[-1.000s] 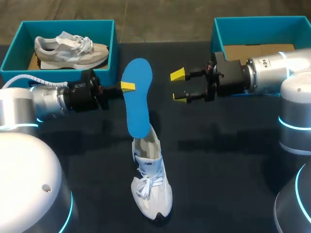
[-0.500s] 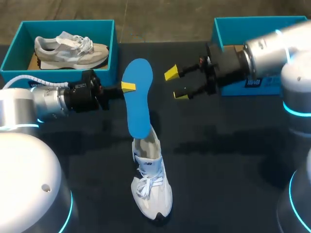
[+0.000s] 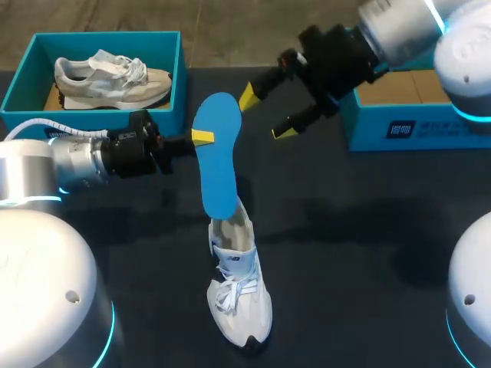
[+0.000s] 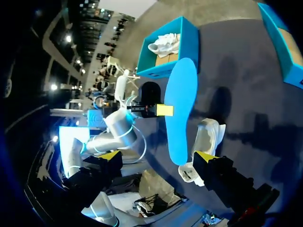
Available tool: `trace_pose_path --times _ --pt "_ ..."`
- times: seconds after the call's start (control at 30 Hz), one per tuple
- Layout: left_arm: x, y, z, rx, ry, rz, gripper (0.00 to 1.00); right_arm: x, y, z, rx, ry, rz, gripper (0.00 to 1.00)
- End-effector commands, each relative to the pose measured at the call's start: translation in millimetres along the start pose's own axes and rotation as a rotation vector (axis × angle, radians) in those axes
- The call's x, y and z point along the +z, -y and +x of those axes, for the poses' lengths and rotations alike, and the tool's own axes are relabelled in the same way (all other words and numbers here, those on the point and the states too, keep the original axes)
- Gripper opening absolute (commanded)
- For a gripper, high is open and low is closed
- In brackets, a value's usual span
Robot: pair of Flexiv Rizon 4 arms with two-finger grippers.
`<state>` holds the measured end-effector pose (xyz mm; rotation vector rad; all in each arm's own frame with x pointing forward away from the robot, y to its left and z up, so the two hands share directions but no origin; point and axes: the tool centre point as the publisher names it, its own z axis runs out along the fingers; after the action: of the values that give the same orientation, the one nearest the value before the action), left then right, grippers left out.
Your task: Take the shoe out of the shoebox, open the shoe tongue, remove and reinsert the insole, then place the shoe into the shoebox
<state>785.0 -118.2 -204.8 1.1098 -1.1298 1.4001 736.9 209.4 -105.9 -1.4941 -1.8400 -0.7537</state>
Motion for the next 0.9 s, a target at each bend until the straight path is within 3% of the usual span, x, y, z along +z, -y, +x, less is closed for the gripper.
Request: trace_pose_path --times 0.03,0.4,0.9 --pt "0 -1 1.0 -0.001 0.003 0.003 0.00 -1 -10.8 16.8 0.007 0.328 0.050 1.00" --pt "0 -1 1.0 -0.001 0.003 0.003 0.00 -3 -13.1 38.1 0.041 0.476 0.070 1.00" --pt "0 -1 1.0 -0.001 0.003 0.003 0.00 23 -13.2 50.6 0.100 0.639 0.104 1.00"
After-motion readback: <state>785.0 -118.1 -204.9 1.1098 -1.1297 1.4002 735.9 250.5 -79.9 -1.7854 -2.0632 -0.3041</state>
